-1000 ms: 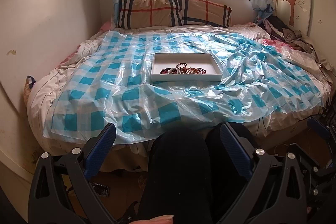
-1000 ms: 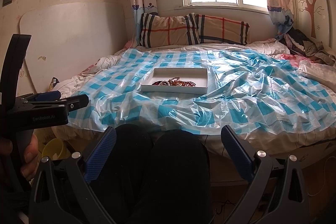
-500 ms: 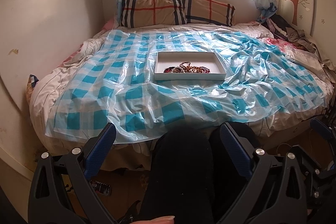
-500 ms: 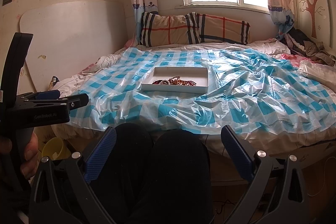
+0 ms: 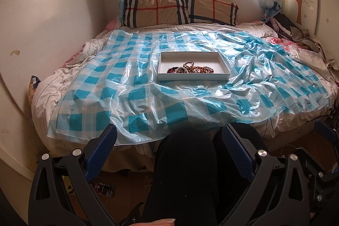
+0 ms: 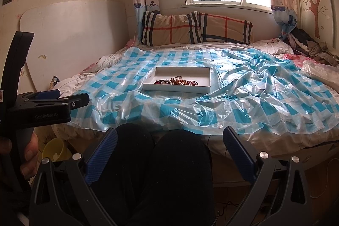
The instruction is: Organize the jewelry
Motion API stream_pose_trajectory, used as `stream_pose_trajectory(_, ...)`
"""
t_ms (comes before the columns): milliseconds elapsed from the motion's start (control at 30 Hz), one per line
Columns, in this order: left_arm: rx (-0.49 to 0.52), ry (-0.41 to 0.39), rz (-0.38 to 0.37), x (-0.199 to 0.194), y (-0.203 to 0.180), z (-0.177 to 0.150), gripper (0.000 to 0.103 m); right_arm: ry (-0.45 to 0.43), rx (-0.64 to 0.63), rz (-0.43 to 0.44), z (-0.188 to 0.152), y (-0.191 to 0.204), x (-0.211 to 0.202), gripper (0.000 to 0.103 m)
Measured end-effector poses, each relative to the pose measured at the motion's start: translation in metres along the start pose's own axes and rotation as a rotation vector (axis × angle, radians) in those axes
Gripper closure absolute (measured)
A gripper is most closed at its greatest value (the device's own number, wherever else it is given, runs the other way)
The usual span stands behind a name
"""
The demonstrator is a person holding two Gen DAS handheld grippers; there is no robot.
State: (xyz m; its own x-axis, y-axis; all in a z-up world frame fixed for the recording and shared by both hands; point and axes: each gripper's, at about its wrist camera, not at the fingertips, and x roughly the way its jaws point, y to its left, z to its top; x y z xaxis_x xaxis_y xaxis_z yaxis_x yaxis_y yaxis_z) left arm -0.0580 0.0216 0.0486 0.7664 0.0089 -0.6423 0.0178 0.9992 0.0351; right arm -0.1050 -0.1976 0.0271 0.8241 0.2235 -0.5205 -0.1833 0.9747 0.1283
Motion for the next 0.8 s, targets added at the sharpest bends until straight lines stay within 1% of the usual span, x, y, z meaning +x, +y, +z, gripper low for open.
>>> stream_pose_trajectory(633, -0.001, 0.003, 0.001, 0.0010, 0.0011, 0.0007, 0.008, 0.002, -0.001, 0.000, 0.0009, -0.0001, 0.0002, 0.007)
stream_pose_trajectory(800, 0.003, 0.005, 0.018, 0.0019, 0.0009, -0.0005, 0.008, 0.003, -0.001, 0.000, 0.0010, -0.0002, 0.0000, 0.007)
